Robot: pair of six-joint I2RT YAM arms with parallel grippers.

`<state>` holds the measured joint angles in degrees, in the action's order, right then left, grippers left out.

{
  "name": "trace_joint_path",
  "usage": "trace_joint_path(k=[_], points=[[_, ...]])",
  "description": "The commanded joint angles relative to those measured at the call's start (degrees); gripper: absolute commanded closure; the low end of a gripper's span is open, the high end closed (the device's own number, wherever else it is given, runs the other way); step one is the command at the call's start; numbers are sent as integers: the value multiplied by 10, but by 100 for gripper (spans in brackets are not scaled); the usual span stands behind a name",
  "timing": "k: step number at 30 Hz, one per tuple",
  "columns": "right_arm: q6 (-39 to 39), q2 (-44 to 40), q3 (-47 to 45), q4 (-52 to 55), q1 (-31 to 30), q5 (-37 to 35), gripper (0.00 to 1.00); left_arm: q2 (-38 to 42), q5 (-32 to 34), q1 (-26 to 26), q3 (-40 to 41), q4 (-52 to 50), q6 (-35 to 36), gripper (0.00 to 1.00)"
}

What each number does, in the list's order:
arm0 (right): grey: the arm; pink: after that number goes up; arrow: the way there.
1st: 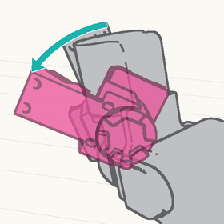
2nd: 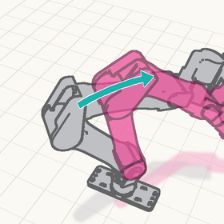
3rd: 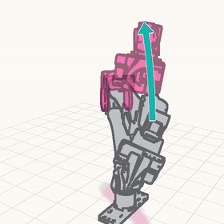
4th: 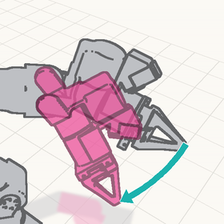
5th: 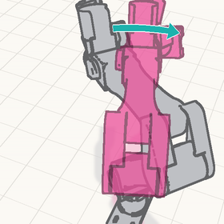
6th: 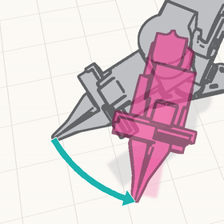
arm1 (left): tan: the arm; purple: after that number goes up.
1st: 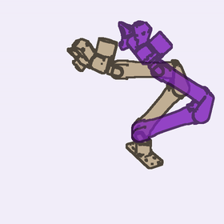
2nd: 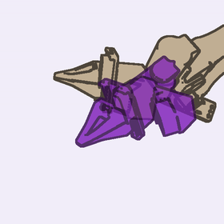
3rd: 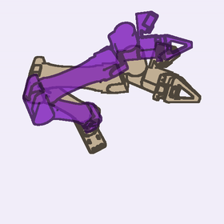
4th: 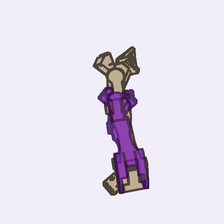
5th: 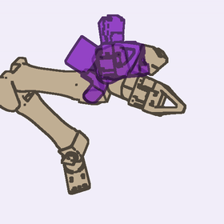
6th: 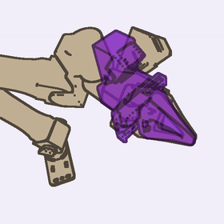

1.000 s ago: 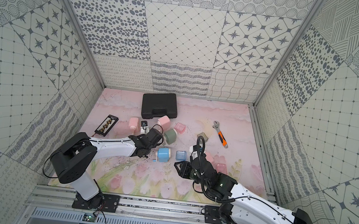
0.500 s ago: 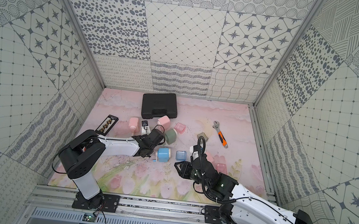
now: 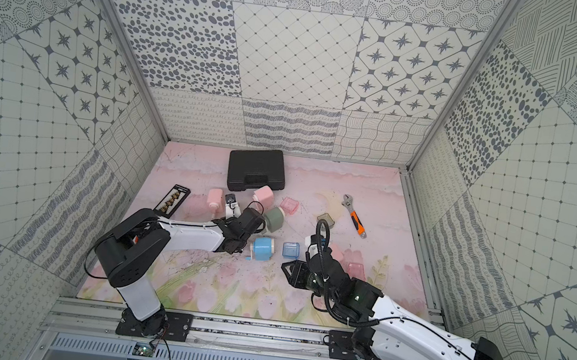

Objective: Put the tray back into the pencil sharpener
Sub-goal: Adjust the pencil sharpener at the center of the board.

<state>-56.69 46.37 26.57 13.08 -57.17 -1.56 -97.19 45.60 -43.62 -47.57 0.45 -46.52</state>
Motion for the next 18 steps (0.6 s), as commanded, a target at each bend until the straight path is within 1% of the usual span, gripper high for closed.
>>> trace_joint_path(k=[1, 2, 3, 4, 8, 10, 11, 13, 16, 18], points=[[11, 3, 18, -20, 1, -1, 64, 73, 19, -5, 2, 26, 142, 86], [14, 6, 19, -23, 1, 0, 64, 91, 5, -5, 1, 17, 171, 88], [16, 11, 20, -26, 1, 3, 64, 114, -10, -4, -4, -8, 196, 95], [19, 15, 21, -29, 1, 5, 64, 134, -23, -2, -23, -64, 191, 100], [22, 29, 20, -41, 1, 12, 65, 181, -91, 22, -98, -256, 191, 100], [20, 32, 16, -51, 1, 13, 65, 191, -139, 43, -137, -344, 205, 100], [20, 32, 15, -54, 1, 15, 65, 191, -153, 53, -155, -381, 204, 100], [21, 32, 14, -56, 1, 15, 65, 182, -214, 83, -207, -457, 212, 100], [24, 29, 15, -52, 1, 15, 65, 137, -307, 132, -301, -568, 217, 100], [26, 26, 15, -48, 1, 14, 65, 103, -329, 143, -359, -624, 232, 100]])
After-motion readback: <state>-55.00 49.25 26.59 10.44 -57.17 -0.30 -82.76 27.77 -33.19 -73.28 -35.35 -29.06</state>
